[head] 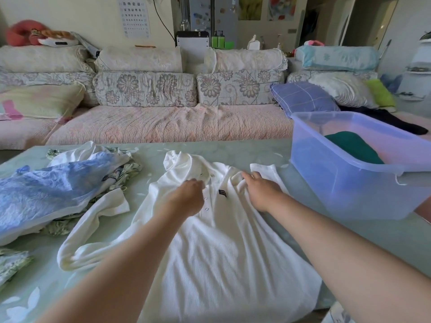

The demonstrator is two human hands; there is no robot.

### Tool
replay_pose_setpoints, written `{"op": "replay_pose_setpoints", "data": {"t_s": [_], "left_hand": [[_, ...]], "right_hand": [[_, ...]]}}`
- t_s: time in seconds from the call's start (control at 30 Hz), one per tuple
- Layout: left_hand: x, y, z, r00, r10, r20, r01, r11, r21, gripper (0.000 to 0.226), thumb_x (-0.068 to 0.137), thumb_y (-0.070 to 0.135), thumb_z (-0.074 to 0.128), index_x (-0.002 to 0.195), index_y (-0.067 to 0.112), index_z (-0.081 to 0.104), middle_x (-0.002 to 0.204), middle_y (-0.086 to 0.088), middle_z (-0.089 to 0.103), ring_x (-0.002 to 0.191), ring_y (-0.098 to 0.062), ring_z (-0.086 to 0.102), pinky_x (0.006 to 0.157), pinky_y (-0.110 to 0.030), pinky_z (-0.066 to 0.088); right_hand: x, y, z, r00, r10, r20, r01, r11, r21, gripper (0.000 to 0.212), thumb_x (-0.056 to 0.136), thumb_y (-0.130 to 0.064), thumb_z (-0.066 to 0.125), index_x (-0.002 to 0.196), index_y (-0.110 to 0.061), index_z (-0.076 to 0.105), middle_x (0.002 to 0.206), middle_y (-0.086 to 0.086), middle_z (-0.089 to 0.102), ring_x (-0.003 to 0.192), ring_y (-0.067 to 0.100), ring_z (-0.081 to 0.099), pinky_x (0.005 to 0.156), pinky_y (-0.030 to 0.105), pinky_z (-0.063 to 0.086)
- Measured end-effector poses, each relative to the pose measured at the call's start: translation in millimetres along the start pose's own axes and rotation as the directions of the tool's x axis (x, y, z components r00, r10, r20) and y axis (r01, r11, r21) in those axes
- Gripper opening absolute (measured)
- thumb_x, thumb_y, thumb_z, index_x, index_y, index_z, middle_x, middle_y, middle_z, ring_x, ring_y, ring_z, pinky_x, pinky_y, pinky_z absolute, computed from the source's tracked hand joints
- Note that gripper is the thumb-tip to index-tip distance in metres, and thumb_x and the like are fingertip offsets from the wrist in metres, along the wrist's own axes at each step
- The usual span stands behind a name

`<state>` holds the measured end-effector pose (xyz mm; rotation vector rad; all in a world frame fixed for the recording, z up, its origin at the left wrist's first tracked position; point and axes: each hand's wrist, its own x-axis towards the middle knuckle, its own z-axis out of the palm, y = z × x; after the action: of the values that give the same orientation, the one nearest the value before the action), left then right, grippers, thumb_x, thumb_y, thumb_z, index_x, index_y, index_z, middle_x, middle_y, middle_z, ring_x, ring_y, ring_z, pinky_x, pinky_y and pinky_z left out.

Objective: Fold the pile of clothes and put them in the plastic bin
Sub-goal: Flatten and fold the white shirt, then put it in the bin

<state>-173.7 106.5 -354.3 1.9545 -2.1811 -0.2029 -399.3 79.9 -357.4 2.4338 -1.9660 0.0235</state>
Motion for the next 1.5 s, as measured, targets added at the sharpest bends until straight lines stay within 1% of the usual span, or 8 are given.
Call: {"op": "replay_pose_setpoints", "data": {"t_s": [0.13, 0.33, 0.5, 0.6, 0.83, 1.0, 1.2, 1.5], "left_hand": [[18.0, 16.5, 19.5, 0.987, 0.139, 0.084, -0.116, 0.964, -0.238, 0.048, 0.099, 0.03, 0.044, 0.146, 0.022, 0.037, 0.148, -0.003, 0.042, 0.135, -0.025, 0.04, 0.108, -0.035, 0.034], [30.2, 1.2, 21.3, 0.922, 0.035, 0.385, -0.095, 0.986, 0.138, 0.093, 0.078, 0.081, 0.046, 0.152, 0.046, 0.003, 0.161, 0.021, -0.009, 0.15, -0.023, -0.011, 0.115, -0.063, 0.006], [36.8, 24.0, 8.2, 0.942, -0.015, 0.335, -0.051, 0.981, 0.186, 0.082, 0.08, 0.083, 0.038, 0.15, 0.042, 0.029, 0.163, 0.003, 0.008, 0.149, -0.028, 0.006, 0.115, -0.059, 0.007], [42.3, 47.0, 18.5, 0.99, 0.128, 0.054, -0.133, 0.985, 0.113, 0.054, 0.097, 0.055, 0.036, 0.144, 0.03, 0.041, 0.155, -0.003, 0.031, 0.142, -0.024, 0.023, 0.112, -0.044, 0.022], [52.0, 54.1, 58.1, 0.917, 0.17, 0.36, -0.199, 0.979, 0.043, 0.106, 0.069, 0.09, 0.043, 0.15, 0.049, -0.011, 0.162, 0.01, -0.016, 0.147, -0.02, -0.023, 0.116, -0.058, -0.013], [51.2, 34.9, 51.3, 0.951, 0.291, -0.104, -0.307, 0.927, -0.216, 0.064, 0.093, 0.057, 0.048, 0.147, 0.023, 0.039, 0.149, 0.0, 0.042, 0.143, -0.021, 0.028, 0.118, -0.041, 0.023], [56.5, -30.2, 30.6, 0.904, 0.131, -0.407, -0.132, 0.991, 0.027, 0.028, 0.085, 0.001, 0.052, 0.106, 0.017, 0.064, 0.109, -0.005, 0.06, 0.104, -0.03, 0.051, 0.083, -0.04, 0.04], [53.7, -86.1, 31.1, 0.997, -0.045, 0.066, 0.045, 0.999, -0.01, 0.072, 0.094, 0.066, 0.029, 0.156, 0.035, 0.007, 0.163, 0.008, 0.011, 0.151, -0.014, 0.003, 0.12, -0.042, 0.006]], "right_hand": [[5.4, 6.5, 2.7, 1.0, -0.031, -0.001, 0.03, 0.993, -0.115, 0.06, 0.095, -0.011, 0.048, 0.15, -0.023, 0.028, 0.129, 0.012, 0.051, 0.111, 0.035, 0.06, 0.074, 0.038, 0.041], [11.3, 43.1, -9.2, 0.972, 0.218, 0.082, -0.165, 0.891, -0.424, 0.036, 0.095, -0.012, 0.052, 0.128, -0.024, 0.06, 0.132, -0.003, 0.06, 0.122, 0.019, 0.059, 0.089, 0.029, 0.043], [10.1, 42.8, -11.4, 0.946, 0.319, 0.061, -0.281, 0.897, -0.34, 0.041, 0.095, -0.02, 0.051, 0.136, -0.025, 0.051, 0.133, -0.002, 0.056, 0.114, 0.019, 0.051, 0.081, 0.026, 0.037], [12.1, 26.5, -14.8, 0.998, -0.051, -0.041, 0.037, 0.955, -0.295, 0.035, 0.097, -0.022, 0.049, 0.13, -0.026, 0.059, 0.135, 0.002, 0.053, 0.128, 0.027, 0.046, 0.103, 0.038, 0.034], [8.4, 41.0, 8.1, 0.949, -0.051, 0.31, 0.035, 0.998, 0.057, 0.06, 0.098, -0.048, 0.033, 0.156, -0.04, 0.017, 0.166, -0.009, 0.009, 0.151, 0.017, 0.019, 0.115, 0.048, 0.028], [16.7, 46.9, -4.2, 0.938, 0.153, 0.311, -0.081, 0.969, -0.233, 0.065, 0.089, -0.038, 0.037, 0.152, -0.024, 0.028, 0.157, 0.003, 0.033, 0.144, 0.023, 0.033, 0.116, 0.059, 0.013], [29.4, -1.8, -0.3, 0.991, -0.127, -0.03, 0.123, 0.985, -0.122, 0.059, 0.084, -0.028, 0.049, 0.141, -0.022, 0.035, 0.14, 0.008, 0.043, 0.132, 0.029, 0.043, 0.107, 0.046, 0.03], [67.1, -38.4, 30.7, 0.964, -0.157, 0.213, 0.134, 0.984, 0.115, 0.082, 0.093, -0.073, 0.031, 0.157, -0.04, -0.007, 0.167, -0.002, -0.011, 0.154, 0.019, -0.004, 0.122, 0.051, 0.009]]}}
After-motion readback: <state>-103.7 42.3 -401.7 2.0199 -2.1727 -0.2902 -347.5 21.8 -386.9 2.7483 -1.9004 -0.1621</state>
